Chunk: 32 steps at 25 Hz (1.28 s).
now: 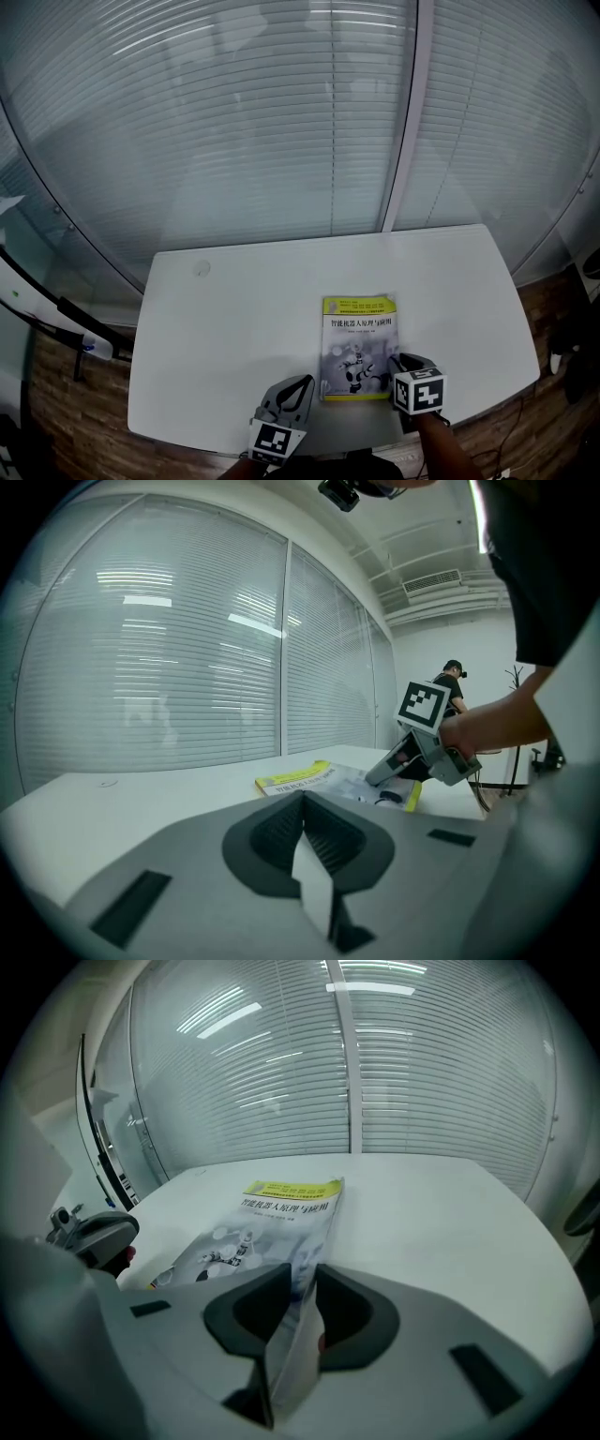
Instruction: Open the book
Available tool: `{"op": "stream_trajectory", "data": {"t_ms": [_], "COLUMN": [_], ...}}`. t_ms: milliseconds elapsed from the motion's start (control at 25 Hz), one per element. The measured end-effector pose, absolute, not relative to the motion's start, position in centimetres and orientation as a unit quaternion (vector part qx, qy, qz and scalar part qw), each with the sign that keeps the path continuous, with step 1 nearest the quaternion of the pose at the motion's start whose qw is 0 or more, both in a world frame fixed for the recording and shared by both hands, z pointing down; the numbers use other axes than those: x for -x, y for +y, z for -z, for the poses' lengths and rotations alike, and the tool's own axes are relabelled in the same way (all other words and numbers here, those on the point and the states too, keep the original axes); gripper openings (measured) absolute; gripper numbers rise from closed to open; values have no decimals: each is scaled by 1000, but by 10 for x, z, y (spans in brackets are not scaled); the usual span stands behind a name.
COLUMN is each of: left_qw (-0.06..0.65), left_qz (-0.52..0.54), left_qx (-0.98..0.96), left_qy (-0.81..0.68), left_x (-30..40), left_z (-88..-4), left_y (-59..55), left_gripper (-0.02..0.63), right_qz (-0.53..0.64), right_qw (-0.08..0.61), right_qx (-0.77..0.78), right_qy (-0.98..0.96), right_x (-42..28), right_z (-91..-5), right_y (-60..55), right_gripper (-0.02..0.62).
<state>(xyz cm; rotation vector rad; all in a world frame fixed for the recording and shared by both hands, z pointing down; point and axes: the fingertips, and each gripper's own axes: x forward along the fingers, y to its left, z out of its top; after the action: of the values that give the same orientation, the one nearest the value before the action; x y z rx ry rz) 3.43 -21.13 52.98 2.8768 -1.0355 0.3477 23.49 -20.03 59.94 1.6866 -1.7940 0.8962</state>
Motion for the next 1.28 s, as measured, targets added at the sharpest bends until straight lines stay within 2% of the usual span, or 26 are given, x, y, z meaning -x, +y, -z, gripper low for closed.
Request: {"op": "stream_trajectory", "data": {"t_ms": [360, 600, 800, 1000, 1280], "left_qw": [68, 64, 89, 54, 63], "left_qz": [-110, -111, -96, -87, -83], "left_qx": [-927, -925, -923, -926, -923], "left_qy": [-351, -358, -361, -362, -372], "left_x": [-19, -11, -4, 4, 25], "left_z": [-535, -533, -535, -527, -528], "left_y": [-214, -211, -212, -219, -227], "left_gripper": [9, 9, 9, 9, 9], "right_qz": [-311, -304, -291, -278, -253], "right_qw": [238, 231, 227, 227, 226], "right_qx": [-637, -645, -650, -650, -648], "right_qy": [-664, -663, -665, -670, -682], "right_x": [-232, -231, -225, -216, -191], "right_z": [-582, -571, -559, -549, -525], "right_y": [-205, -206, -209, -212, -217], "right_gripper": [54, 46, 43, 44, 41]}}
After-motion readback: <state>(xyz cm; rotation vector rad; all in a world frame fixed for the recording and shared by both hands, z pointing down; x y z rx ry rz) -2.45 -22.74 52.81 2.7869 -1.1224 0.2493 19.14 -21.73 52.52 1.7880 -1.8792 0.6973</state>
